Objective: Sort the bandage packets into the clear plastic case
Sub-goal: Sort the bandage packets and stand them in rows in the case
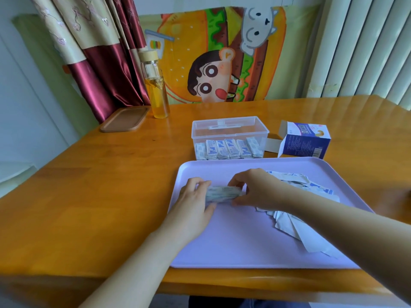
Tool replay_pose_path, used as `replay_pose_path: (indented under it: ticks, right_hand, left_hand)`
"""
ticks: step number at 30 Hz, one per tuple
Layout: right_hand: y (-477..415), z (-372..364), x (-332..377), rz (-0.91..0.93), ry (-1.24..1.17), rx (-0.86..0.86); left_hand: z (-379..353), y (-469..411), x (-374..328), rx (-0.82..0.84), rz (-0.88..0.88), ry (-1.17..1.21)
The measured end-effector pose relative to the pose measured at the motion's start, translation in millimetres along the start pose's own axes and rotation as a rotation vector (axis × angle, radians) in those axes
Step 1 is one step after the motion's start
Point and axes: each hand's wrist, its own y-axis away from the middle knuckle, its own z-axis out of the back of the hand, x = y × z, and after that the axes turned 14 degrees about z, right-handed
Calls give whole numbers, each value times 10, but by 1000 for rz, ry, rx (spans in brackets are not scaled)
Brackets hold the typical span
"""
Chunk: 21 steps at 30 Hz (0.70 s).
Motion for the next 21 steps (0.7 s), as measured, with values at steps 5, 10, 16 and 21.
replay_pose_path:
  ticks: [5, 10, 16, 21]
  right_hand:
    - [6, -6, 52, -2, -84, -51]
    - [6, -39, 70, 26, -71, -79]
    - [-21, -80, 12, 21, -20, -80]
    - [33, -128, -21, 62, 191, -15]
  left_hand:
    - [22, 19, 2, 40, 4, 19]
    - [23, -6, -26, 120, -44, -31]
    - [-52, -80, -52, 93, -38, -87]
    - [-68, -94, -30, 101, -55, -163]
